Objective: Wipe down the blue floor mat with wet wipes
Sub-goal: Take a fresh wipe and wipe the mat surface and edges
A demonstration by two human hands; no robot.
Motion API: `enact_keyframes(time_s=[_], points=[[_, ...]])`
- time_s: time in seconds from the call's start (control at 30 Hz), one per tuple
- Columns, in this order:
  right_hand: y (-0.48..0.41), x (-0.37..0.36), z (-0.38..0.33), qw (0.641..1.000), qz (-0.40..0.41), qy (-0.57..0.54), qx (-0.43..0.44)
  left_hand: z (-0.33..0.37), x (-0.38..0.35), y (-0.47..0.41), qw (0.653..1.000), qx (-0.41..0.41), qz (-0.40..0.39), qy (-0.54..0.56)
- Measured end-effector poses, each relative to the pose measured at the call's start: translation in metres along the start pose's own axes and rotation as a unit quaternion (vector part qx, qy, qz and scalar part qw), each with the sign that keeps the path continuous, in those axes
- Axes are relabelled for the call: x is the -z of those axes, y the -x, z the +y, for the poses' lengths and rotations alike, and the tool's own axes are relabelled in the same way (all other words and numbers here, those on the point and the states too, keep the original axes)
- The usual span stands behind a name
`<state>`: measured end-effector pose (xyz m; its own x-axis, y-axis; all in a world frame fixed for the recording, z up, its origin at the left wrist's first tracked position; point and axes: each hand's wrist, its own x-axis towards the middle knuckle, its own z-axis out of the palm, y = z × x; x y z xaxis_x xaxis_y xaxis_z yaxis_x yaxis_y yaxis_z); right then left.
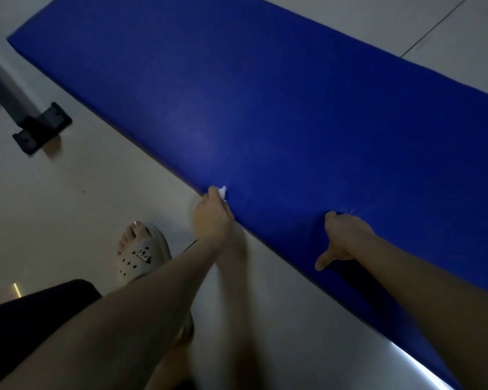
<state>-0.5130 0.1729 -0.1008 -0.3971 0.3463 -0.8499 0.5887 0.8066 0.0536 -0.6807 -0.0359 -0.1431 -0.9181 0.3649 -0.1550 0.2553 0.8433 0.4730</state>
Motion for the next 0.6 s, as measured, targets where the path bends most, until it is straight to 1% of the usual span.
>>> enact_keyframes(time_s=[0.1, 0.17, 0.23, 0.27, 0.33, 0.4, 0.43, 0.47, 0.5, 0.53, 0.6], points=[[0.0, 0.0, -0.001, 1.0, 0.007, -0.002, 0.0, 0.018, -0.017, 0.046, 0.994, 0.008, -0.017, 0.103], [-0.001, 0.0, 0.0, 1.0, 0.02, -0.005, 0.006, 0.029, -0.034, 0.078, 0.989, -0.029, -0.032, 0.138], [0.0, -0.001, 0.001, 1.0, 0.027, -0.007, 0.007, 0.043, -0.049, 0.109, 0.987, -0.089, -0.055, 0.125], [0.0, -0.002, 0.002, 0.999, 0.032, -0.007, 0.007, 0.05, -0.055, 0.12, 0.982, -0.136, -0.07, 0.116], [0.0, -0.004, 0.003, 0.999, 0.037, -0.005, 0.008, 0.051, -0.06, 0.128, 0.954, -0.264, -0.115, 0.082], [0.0, -0.006, 0.002, 0.999, 0.037, -0.002, 0.008, 0.044, -0.05, 0.114, 0.906, -0.386, -0.171, 0.022], [0.0, -0.007, 0.002, 0.999, 0.035, -0.002, 0.007, 0.037, -0.046, 0.101, 0.882, -0.434, -0.183, -0.019], [0.0, -0.006, 0.002, 0.999, 0.033, -0.002, 0.008, 0.033, -0.039, 0.086, 0.867, -0.461, -0.181, -0.053], [0.0, -0.005, 0.002, 1.0, 0.029, -0.004, 0.008, 0.03, -0.031, 0.069, 0.87, -0.455, -0.173, -0.079], [0.0, -0.004, 0.002, 1.0, 0.024, -0.006, 0.007, 0.026, -0.025, 0.052, 0.886, -0.424, -0.162, -0.096], [0.0, -0.003, 0.003, 1.0, 0.015, -0.009, 0.004, 0.014, -0.013, 0.017, 0.934, -0.305, -0.138, -0.121]])
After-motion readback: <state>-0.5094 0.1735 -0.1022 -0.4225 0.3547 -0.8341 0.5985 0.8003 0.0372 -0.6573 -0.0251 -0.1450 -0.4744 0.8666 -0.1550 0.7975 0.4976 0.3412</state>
